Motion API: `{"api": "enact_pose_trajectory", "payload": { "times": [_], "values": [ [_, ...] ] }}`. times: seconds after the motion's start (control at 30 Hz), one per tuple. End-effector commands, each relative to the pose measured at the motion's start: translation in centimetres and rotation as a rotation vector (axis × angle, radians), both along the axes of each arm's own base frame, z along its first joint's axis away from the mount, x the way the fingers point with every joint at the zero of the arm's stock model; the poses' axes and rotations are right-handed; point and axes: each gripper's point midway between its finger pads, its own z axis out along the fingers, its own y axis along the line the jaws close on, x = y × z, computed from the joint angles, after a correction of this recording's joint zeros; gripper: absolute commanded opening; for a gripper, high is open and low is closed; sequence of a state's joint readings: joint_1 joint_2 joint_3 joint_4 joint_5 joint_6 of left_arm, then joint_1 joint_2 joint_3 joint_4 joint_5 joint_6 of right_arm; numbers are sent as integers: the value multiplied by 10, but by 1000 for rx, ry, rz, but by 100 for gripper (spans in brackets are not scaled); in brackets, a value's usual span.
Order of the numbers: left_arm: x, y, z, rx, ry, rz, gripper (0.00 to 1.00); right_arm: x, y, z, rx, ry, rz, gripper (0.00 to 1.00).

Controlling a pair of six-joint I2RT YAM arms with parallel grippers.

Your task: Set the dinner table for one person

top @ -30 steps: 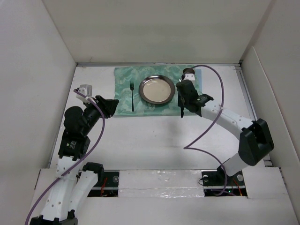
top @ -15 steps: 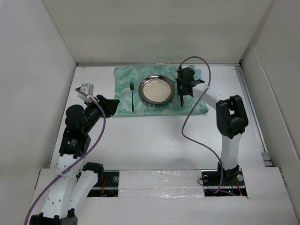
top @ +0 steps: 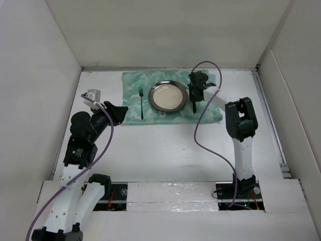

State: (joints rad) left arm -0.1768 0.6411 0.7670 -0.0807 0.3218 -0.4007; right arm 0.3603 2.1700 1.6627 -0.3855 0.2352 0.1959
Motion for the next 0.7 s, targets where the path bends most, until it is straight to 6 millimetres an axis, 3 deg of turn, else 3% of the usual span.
{"api": "enact_pose_trajectory", "payload": {
  "times": [0.0,0.13,0.17,0.23,0.27,0.37,0.4,0.5,0.57,0.6,0.63,0.67],
  "values": [
    [-1,-3,15,0,-54,-18,32,9,-1,14,17,-27,-30,0],
    [-1,-3,13,1,-51,-19,33,6,-5,13,17,-33,-59,0],
    [-1,-3,14,-2,-55,-22,33,6,-6,15,17,-38,-64,4],
    [-1,-2,15,-3,-57,-14,33,5,-6,19,20,-44,-62,17],
    [-1,-2,14,-2,-53,-14,33,5,-5,23,24,-55,-59,31],
    [-1,-2,14,0,-55,-11,34,1,1,50,49,-94,-32,53],
    [-1,0,15,1,-59,-1,34,-3,9,71,80,-127,-8,56],
    [1,4,14,4,-51,27,42,-16,15,106,128,-190,16,70],
    [1,4,14,5,-52,27,47,-32,25,161,183,-294,53,79],
    [1,5,15,4,-58,27,50,-43,26,169,191,-309,64,82],
    [-1,5,17,2,-68,27,53,-61,28,213,225,-398,64,89],
    [-1,5,18,1,-71,27,54,-71,25,238,240,-468,46,92]
  ]
}}
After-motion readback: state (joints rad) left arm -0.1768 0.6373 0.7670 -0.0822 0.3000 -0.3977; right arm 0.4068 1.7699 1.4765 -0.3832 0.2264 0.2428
